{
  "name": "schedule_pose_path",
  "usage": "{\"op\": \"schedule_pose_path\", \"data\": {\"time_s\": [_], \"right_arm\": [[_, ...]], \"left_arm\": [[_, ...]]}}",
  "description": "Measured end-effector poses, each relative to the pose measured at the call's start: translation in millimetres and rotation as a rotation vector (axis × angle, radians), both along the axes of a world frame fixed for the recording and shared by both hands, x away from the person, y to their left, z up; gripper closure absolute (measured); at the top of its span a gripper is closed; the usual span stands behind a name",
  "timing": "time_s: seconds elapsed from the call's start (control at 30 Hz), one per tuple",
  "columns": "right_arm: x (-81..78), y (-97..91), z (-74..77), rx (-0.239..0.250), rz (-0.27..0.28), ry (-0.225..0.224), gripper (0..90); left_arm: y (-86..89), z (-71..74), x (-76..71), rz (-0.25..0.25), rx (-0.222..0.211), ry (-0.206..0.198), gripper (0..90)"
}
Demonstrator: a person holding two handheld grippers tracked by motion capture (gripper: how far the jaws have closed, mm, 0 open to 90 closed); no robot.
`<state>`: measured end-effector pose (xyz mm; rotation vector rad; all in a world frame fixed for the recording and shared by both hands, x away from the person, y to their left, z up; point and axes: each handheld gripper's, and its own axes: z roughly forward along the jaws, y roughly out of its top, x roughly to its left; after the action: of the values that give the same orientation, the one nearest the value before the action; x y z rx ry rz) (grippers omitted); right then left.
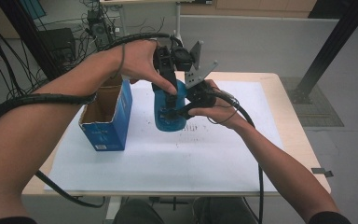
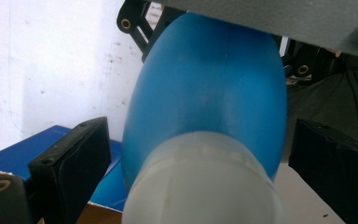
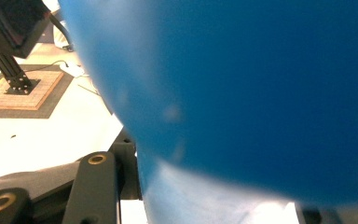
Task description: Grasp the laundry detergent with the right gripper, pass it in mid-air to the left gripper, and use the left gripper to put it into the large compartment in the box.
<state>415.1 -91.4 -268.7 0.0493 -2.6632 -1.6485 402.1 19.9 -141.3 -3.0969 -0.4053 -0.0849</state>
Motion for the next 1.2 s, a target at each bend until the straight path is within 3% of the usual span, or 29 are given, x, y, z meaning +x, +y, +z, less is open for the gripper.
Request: {"op": "schedule_pose_path", "data": {"time_s": [0.03, 0.07, 0.67, 0.77, 0.87, 1.2], "right_arm": [[-1.0, 0.1, 0.3, 0.005, 0.003, 0.014, 45.1], [0.0, 0.3, 0.2, 0.005, 0.003, -0.005, 45.1], [-1.9, 1.0, 0.4, 0.005, 0.007, 0.006, 45.1], [-1.0, 0.8, 0.3, 0.002, 0.006, -0.012, 45.1], [-2.4, 1.1, 0.8, 0.010, 0.010, 0.003, 45.1], [-2.0, 0.2, 1.1, 0.005, 0.010, -0.016, 45.1]], "left_arm": [[0.1, -0.2, -0.1, 0.000, -0.001, 0.000, 6.5], [0.3, 0.0, -0.3, 0.002, 0.002, 0.003, 6.7], [-0.3, -1.3, 0.2, -0.007, 0.004, -0.004, 8.0], [-0.4, -0.5, 0.3, -0.011, 0.005, 0.000, 10.1], [0.1, -1.2, 0.6, -0.004, 0.001, 0.000, 12.7], [0.1, -1.6, 1.2, -0.007, -0.005, 0.004, 25.7]]}}
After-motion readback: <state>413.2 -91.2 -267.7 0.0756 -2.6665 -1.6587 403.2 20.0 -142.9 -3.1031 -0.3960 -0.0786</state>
